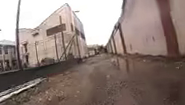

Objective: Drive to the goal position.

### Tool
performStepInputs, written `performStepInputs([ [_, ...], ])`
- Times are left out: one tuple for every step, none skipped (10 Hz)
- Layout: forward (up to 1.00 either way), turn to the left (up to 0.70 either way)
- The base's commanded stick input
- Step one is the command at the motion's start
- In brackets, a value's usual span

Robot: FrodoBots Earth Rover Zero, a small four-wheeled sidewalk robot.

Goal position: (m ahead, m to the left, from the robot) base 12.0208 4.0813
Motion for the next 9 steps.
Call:
performStepInputs([
  [0.70,0.12],
  [0.70,0.12],
  [0.70,0.02],
  [0.70,-0.19],
  [0.70,-0.23],
  [0.70,-0.23],
  [0.70,-0.23],
  [0.70,-0.23],
  [0.70,-0.23],
])
